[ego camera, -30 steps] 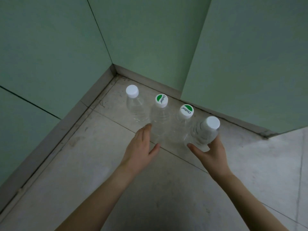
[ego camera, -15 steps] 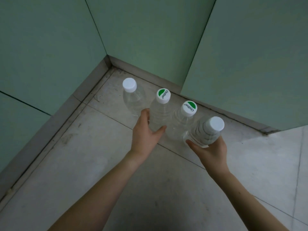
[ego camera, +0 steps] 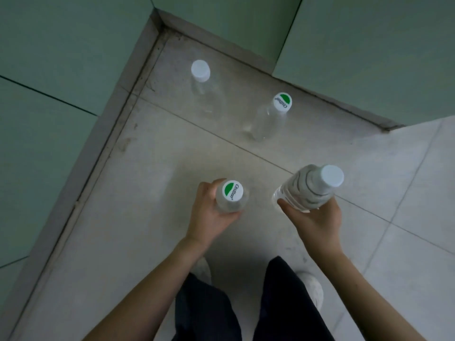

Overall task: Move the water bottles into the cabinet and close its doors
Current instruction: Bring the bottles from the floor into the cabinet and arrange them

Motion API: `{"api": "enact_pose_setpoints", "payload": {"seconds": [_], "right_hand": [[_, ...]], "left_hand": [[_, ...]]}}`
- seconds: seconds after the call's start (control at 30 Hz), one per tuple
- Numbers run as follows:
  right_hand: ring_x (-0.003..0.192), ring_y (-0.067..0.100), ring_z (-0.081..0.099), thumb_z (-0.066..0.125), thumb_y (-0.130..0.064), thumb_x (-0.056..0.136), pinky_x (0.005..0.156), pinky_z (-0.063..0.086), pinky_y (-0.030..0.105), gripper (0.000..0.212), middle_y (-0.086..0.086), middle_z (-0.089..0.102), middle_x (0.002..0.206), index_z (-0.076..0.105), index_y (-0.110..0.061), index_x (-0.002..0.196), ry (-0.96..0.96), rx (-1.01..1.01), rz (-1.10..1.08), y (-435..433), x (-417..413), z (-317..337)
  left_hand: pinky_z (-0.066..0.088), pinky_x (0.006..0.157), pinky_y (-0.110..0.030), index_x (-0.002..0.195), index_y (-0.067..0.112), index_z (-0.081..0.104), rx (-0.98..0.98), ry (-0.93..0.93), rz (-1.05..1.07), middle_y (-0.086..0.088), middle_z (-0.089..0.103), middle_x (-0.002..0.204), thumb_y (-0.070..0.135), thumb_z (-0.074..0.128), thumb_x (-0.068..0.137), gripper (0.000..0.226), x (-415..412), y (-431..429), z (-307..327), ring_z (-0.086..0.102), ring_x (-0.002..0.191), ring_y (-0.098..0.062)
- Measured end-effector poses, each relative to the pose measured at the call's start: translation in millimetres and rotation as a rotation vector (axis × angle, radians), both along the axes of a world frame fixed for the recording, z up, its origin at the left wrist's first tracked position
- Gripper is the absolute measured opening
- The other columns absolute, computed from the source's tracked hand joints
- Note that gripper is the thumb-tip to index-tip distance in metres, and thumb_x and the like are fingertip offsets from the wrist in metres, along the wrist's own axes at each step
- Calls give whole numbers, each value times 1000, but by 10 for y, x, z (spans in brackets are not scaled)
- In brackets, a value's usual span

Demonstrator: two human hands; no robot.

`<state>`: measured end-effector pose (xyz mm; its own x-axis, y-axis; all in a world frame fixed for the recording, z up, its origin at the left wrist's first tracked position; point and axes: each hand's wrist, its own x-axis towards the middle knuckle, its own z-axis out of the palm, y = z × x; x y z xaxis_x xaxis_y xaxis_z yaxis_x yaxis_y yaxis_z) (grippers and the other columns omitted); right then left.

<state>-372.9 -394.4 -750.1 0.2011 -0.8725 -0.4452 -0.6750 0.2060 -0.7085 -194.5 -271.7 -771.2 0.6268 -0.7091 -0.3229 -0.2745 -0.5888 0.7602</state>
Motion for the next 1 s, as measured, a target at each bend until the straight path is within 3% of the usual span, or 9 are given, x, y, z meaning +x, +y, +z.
{"api": "enact_pose_setpoints", "payload": {"seconds": [0.1, 0.23, 0.3, 0.4, 0.5, 0.67, 0.8, 0.9, 1.0], "right_hand": [[87, 4, 67, 89, -33, 66, 65, 49, 7, 51, -6, 71, 95, 64, -17, 107, 17, 52, -8, 120, -59, 732], [89, 6, 67, 88, -32, 66, 64, 48, 8, 52, -7, 71, 96, 64, -19, 110, 3, 153, -51, 201, -131, 2122], [88, 4, 67, 89, -31, 66, 66, 47, 12, 50, -8, 71, 95, 64, -21, 108, -12, 174, -53, 195, -123, 2969], [79, -4, 65, 89, -20, 66, 64, 47, 10, 41, -12, 70, 87, 64, -24, 97, -60, 144, -55, 197, -97, 4271], [83, 4, 67, 90, -20, 64, 72, 53, 23, 41, -11, 72, 86, 62, -25, 94, -107, 63, 2, 174, -41, 5393], [86, 5, 70, 91, -15, 64, 75, 54, 19, 49, -14, 73, 91, 63, -25, 103, -260, -96, 102, 123, 125, 6863], [85, 10, 71, 92, -15, 63, 78, 57, 31, 50, -9, 74, 91, 62, -24, 102, -372, -176, 200, 79, 174, 7517], [82, 10, 71, 91, -12, 64, 73, 56, 27, 47, -10, 74, 89, 63, -26, 100, -439, -186, 316, 93, 158, 7780], [81, 7, 70, 91, -7, 64, 69, 53, 18, 47, -9, 74, 89, 65, -23, 100, -482, -133, 462, 114, 38, 7827]], "left_hand": [[42, 81, -2, 109, 39, 53, -9, 44, -17, 13, 50, 104, 21, 93, 58, 67, -59, 209, 856, 59, 100, -18], [47, 100, -30, 130, 25, 54, 51, 56, -26, 5, 58, 130, 21, 91, 63, 77, -5, 272, 2231, 56, 119, -18], [43, 102, -20, 133, 22, 53, 79, 116, -31, 11, 56, 135, 20, 90, 66, 77, 50, 237, 3053, 55, 122, -11], [40, 90, -4, 127, 17, 57, 36, -15, -101, 5, 64, 122, 11, 91, 61, 74, 112, 230, 4271, 62, 109, -14], [48, 94, -21, 125, 9, 58, -38, -147, -141, -1, 65, 119, 6, 91, 58, 75, 165, 220, 5426, 59, 111, -15], [49, 94, -29, 121, 6, 61, -220, -283, -87, -4, 66, 116, 10, 92, 59, 69, 186, 303, 6936, 62, 107, -18], [51, 80, -19, 119, 23, 59, -316, -249, 38, 12, 67, 106, 46, 79, 68, 59, 45, 466, 7743, 63, 95, -5], [49, 69, -13, 110, 45, 50, -330, -251, 168, 21, 68, 95, 35, 84, 70, 53, -153, 636, 7978, 64, 86, 5], [46, 66, -12, 103, 39, 55, -322, -208, 386, 20, 69, 89, 23, 86, 68, 49, -534, 802, 7982, 65, 81, 4]]}}
